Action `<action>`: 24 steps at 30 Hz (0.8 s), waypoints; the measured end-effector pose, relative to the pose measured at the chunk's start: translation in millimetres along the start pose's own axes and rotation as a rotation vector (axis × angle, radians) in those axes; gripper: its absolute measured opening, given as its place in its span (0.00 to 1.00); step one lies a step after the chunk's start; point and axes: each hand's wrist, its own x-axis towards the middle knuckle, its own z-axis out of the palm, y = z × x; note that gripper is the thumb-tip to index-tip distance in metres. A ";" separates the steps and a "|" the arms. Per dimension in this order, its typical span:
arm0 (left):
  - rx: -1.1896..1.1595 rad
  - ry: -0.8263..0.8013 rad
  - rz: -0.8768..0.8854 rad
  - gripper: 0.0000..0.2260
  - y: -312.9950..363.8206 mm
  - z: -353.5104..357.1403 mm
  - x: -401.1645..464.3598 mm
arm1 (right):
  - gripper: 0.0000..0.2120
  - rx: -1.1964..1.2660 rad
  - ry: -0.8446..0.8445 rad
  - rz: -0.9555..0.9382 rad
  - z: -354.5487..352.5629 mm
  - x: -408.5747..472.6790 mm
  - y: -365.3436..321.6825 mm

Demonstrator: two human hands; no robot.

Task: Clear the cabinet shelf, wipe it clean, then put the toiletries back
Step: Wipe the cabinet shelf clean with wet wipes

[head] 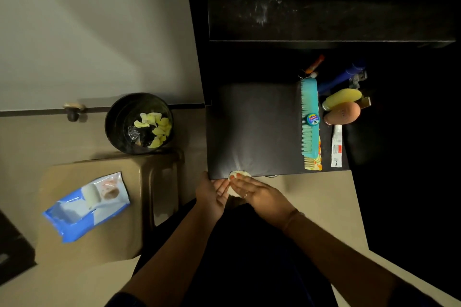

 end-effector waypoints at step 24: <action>-0.052 -0.041 0.007 0.18 -2.3 -0.3 -22.9 | 0.33 0.117 0.011 0.174 -0.3 19.4 -4.7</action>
